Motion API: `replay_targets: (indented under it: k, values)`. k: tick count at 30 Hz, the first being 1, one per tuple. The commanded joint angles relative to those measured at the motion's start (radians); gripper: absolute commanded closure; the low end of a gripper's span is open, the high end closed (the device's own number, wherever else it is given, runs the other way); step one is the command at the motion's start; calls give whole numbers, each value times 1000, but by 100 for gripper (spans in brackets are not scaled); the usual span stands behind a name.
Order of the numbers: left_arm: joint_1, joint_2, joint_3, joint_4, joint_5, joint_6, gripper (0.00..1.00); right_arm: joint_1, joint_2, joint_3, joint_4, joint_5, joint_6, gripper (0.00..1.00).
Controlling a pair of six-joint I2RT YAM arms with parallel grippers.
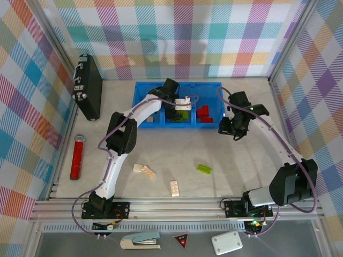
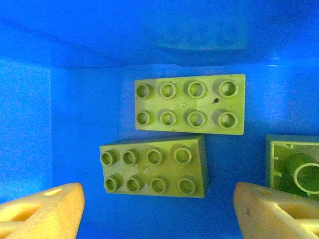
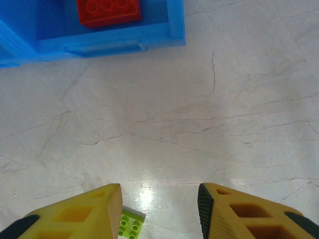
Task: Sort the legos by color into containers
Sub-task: Place the lego in the container, then rotate the lego at the bottom-center of the table.
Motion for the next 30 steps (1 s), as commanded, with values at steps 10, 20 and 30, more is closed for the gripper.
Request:
replay_targets:
  k: [10,20,30]
  values:
    - [5,-227,-111,37,142,-145,22,10,-33,-20,16,-94,-3,54]
    - [-7,-508,-398,194,60,-572,18,135,-37,-93,14,-103,3,54]
    - [6,-766,-603,159,-108,-907,12,282,41,-154,20,-86,-64,53]
